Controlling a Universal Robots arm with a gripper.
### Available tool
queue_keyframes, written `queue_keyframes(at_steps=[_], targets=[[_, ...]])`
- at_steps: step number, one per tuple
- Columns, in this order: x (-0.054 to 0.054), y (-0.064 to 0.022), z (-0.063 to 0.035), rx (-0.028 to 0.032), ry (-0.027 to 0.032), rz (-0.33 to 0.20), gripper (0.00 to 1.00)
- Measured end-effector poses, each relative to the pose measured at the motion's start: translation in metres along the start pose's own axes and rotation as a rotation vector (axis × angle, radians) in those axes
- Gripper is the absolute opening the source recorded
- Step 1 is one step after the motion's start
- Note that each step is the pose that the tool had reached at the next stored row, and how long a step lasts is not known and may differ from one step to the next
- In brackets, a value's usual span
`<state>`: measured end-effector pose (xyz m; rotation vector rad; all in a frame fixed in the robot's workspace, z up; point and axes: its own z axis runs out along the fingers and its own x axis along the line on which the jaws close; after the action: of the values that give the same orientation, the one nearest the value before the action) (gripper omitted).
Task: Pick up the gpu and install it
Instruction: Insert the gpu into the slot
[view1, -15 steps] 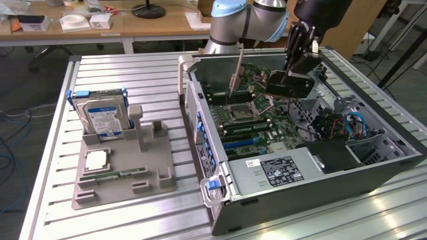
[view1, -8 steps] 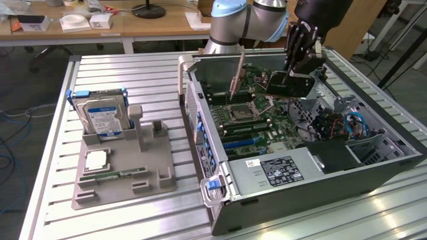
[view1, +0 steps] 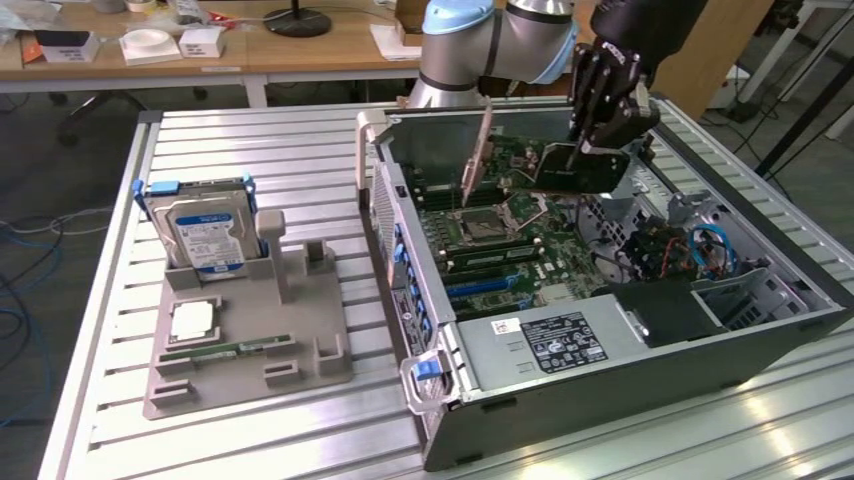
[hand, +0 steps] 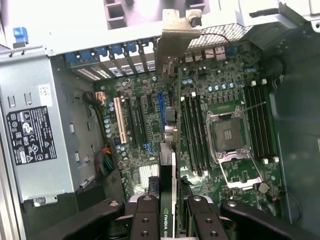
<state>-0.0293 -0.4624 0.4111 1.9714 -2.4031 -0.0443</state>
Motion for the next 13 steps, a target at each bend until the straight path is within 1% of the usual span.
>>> queue_keyframes(at_steps=[13], targets=[[-0.0003, -0.0016, -0.0001, 0.0009, 0.0052, -0.122, 0.26]])
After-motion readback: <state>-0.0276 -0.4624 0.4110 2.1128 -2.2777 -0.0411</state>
